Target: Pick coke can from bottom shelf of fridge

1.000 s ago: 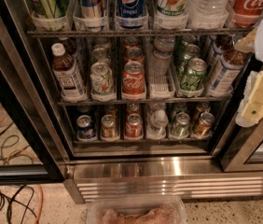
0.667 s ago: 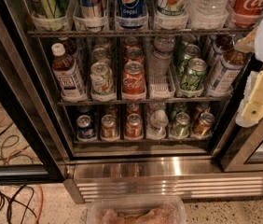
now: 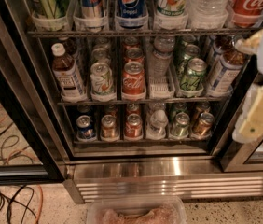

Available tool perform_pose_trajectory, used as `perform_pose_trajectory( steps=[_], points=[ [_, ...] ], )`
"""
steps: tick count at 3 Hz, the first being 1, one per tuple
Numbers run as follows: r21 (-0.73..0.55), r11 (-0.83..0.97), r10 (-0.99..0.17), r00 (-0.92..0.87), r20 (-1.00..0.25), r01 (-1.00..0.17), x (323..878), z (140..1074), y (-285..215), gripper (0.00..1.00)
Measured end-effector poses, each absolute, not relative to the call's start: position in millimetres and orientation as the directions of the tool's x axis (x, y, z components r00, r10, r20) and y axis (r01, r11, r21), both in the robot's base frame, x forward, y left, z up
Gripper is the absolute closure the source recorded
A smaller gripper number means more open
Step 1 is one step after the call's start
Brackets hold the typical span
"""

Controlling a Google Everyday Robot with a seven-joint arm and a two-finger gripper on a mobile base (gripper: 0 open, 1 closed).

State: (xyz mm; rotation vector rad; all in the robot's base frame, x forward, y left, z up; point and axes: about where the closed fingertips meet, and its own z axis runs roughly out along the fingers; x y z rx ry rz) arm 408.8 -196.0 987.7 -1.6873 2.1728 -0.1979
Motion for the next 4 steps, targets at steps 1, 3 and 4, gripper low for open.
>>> perform_pose_trajectory(
  steps=[1,3,4],
  points=[
    [-0.392,0.320,-0.934,-0.220,-0.280,-0.862,365,974,-181,0.00],
    [-0.347,0.329,-0.886,-0.160,-0.435,-0.878,357,885,-165,0.00],
    [-0.350,0.328,-0.887,-0.159,-0.433,-0.878,357,887,-165,0.00]
  ],
)
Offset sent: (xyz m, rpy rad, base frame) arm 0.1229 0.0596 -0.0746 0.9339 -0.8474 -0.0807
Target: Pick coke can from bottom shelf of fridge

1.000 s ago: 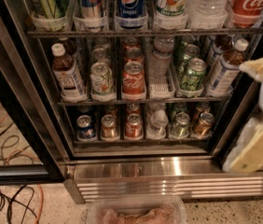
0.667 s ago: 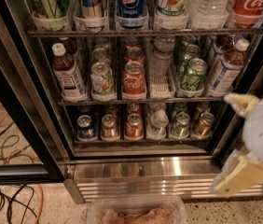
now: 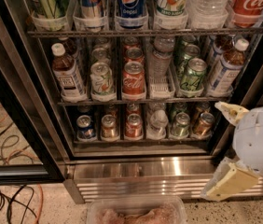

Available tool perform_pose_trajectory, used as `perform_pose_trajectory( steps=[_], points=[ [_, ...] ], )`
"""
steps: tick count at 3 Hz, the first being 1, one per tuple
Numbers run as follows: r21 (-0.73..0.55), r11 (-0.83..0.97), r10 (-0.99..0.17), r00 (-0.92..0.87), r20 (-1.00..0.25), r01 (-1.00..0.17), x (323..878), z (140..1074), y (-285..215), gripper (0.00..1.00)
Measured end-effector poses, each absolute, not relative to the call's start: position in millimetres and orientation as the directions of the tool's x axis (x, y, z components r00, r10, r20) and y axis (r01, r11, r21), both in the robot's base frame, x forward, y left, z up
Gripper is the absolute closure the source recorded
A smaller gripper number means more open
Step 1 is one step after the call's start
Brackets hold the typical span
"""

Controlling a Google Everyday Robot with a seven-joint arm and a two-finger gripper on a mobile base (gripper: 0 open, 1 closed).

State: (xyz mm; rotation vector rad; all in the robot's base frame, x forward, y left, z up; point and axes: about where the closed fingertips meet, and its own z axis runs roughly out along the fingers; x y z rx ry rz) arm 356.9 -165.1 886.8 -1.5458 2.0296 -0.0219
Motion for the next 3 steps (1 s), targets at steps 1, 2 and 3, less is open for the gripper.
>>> perform_pose_trajectory(
  steps=[1,2,3],
  points=[
    [-0.341,0.405,-0.836,-0.192,-0.514,-0.848,359,886,-155,0.00],
    [-0.290,0.536,-0.738,-0.273,-0.617,-0.793,351,847,-143,0.00],
    [-0.281,0.580,-0.698,-0.289,-0.656,-0.765,341,793,-123,0.00]
  ],
)
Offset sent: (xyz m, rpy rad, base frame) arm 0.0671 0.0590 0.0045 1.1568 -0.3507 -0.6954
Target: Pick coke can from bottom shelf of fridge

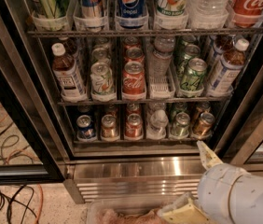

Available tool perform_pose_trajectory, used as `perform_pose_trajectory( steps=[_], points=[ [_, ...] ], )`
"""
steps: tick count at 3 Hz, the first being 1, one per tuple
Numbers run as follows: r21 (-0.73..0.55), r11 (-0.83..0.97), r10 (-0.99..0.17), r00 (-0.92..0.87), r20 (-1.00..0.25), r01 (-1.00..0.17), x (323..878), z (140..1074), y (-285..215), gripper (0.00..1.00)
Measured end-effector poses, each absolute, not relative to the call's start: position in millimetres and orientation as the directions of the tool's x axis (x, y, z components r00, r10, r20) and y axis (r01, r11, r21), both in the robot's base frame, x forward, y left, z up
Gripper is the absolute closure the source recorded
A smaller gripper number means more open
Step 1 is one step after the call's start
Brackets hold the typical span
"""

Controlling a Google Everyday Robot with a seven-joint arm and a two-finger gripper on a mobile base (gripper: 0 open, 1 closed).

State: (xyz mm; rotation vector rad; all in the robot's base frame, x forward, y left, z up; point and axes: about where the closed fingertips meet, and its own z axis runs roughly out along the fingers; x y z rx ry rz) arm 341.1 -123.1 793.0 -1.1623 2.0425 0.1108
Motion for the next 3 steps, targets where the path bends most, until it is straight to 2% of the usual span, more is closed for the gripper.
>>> perform_pose_trajectory(
  steps=[2,3],
  points=[
    [-0.286,0.732,-0.535,-0.263,-0.803,-0.618,400,780,-127,0.00],
    [-0.266,0.734,-0.519,-0.263,-0.814,-0.625,394,781,-123,0.00]
  ],
)
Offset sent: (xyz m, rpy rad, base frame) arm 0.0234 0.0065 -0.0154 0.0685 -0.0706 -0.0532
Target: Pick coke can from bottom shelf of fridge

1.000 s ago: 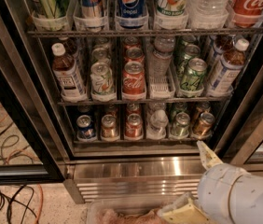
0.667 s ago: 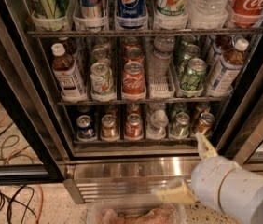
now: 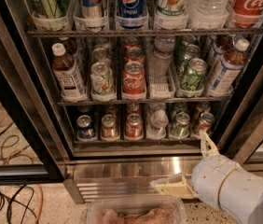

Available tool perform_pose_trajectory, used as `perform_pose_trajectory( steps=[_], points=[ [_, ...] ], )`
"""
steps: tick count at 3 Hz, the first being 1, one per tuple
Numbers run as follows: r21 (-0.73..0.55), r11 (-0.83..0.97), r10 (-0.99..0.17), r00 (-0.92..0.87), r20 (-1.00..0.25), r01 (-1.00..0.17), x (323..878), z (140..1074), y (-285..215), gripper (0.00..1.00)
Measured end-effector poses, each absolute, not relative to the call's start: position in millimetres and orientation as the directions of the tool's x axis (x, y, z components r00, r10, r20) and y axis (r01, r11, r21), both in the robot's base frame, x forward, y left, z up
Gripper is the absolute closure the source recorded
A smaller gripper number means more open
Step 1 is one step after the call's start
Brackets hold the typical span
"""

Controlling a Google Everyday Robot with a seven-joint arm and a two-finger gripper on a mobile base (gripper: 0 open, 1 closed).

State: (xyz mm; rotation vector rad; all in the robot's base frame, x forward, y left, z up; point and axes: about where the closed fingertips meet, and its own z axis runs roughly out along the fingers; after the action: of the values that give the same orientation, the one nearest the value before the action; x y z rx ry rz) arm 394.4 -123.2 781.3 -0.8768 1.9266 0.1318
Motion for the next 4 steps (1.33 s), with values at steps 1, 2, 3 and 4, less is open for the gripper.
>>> perform_pose_trajectory(
  steps=[1,2,3,4],
  points=[
    [-0.203,0.792,-0.435,-0.299,-0.849,-0.576,390,755,-129,0.00],
    [-0.055,0.911,-0.223,-0.377,-0.899,-0.409,394,728,-151,0.00],
    [0.090,0.970,-0.009,-0.403,-0.915,-0.226,394,722,-179,0.00],
    [0.126,0.980,0.058,-0.390,-0.919,-0.152,389,723,-193,0.00]
  ],
)
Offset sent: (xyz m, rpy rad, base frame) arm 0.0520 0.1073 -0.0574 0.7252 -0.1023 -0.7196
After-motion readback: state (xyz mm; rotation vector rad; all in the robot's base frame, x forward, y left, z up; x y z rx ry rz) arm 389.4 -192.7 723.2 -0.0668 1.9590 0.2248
